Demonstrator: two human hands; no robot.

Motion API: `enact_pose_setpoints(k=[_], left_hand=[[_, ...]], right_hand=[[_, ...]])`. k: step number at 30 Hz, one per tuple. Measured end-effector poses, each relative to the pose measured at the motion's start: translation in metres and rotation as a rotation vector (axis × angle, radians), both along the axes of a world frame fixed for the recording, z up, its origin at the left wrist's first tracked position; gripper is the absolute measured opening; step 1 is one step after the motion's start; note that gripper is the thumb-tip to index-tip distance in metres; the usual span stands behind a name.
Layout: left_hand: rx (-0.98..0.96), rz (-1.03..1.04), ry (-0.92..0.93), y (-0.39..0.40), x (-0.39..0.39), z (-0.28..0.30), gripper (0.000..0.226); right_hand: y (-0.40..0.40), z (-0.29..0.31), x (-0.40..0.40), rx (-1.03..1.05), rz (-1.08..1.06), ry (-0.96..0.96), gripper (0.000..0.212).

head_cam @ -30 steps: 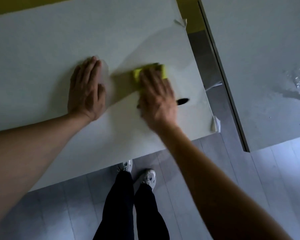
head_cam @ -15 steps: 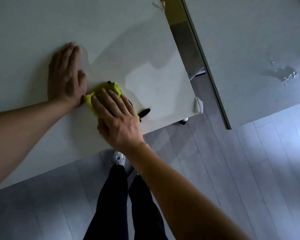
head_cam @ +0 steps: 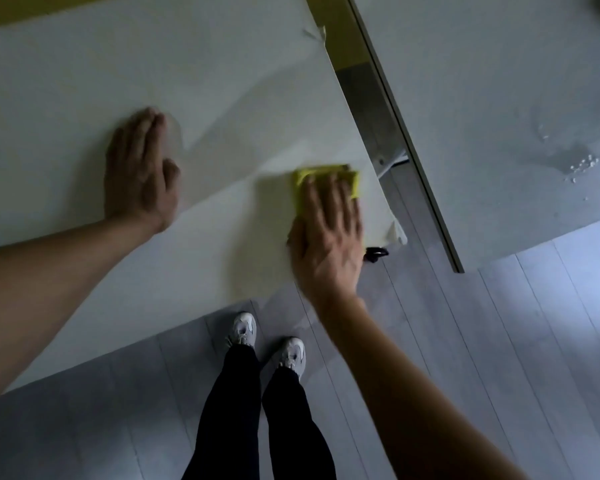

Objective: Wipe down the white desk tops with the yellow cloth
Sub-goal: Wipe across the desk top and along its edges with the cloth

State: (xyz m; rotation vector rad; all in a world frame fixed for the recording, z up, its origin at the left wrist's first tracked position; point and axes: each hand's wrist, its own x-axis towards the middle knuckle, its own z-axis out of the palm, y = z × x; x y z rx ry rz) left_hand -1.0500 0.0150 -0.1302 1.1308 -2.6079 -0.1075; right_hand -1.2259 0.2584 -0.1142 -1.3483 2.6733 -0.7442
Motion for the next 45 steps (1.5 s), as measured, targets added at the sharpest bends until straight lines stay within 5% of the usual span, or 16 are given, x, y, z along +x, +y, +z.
enact_pose_setpoints(k=[3,18,35,45], left_hand=[[-0.008,0.013,-0.011,0.000,-0.001,-0.001,0.065],[0.046,0.004,-0.015,0.005,0.002,0.001,0.068],[0.053,0.108,-0.042,0.028,-0.010,0.026,0.056],[0.150,-0.216,-0.049,-0.037,-0.119,0.025,0.061]], right_hand=[[-0.008,0.002,0.007,0.020,0.127,-0.003,0.060],[-0.075,0.016,-0.083,0.170,-0.338,-0.202,0.078],[-0.072,0.008,-0.075,0.114,-0.284,-0.019,0.070],[-0.179,0.008,-0.135,0.085,-0.133,0.018,0.060]])
